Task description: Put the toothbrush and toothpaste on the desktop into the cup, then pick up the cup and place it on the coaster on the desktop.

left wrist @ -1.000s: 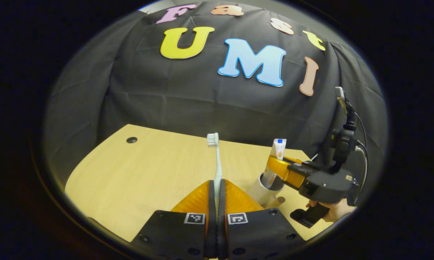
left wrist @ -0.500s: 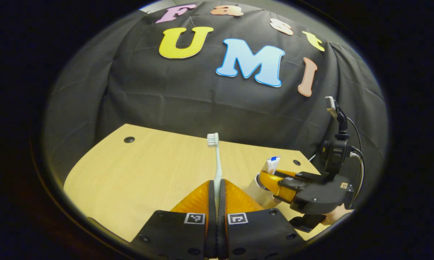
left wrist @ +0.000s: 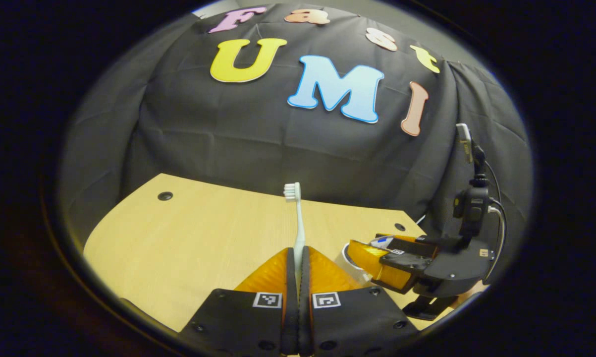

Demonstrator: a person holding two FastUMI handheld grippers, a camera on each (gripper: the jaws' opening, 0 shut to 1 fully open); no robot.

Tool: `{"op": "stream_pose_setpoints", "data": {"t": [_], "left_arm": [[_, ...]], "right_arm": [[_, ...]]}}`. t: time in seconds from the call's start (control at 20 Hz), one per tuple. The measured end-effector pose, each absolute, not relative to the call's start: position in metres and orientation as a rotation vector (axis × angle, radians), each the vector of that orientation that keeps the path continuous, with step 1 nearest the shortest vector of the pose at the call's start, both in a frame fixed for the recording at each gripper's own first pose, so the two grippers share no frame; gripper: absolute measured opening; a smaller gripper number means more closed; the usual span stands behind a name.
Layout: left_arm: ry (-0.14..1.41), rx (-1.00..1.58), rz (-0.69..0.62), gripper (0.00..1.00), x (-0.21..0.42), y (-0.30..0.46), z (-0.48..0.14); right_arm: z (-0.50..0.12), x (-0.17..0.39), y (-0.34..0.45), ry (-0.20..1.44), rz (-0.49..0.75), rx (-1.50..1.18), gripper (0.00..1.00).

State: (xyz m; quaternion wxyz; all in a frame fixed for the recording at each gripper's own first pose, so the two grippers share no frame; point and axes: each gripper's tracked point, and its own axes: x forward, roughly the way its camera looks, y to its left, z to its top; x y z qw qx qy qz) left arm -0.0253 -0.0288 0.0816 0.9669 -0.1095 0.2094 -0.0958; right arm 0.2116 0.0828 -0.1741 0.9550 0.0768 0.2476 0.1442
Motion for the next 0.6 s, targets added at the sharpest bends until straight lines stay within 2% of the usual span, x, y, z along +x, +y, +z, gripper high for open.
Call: {"op": "stream_pose_setpoints", "data": {"t": [0.2, 0.25, 0.6], "left_arm": [[0.376, -0.235, -0.252, 0.08, -0.009, -0.048, 0.088], [0.354, -0.236, -0.272, 0.08, -0.004, -0.054, 0.092], [0.197, -0.249, -0.405, 0.08, 0.03, -0.1, 0.122]], "right_arm": [[-0.138, 0.203, 0.065, 0.445, 0.267, 0.215, 0.82], [-0.128, 0.202, 0.058, 0.427, 0.253, 0.228, 0.9], [-0.088, 0.173, 0.006, 0.37, 0.144, 0.234, 0.9]]}}
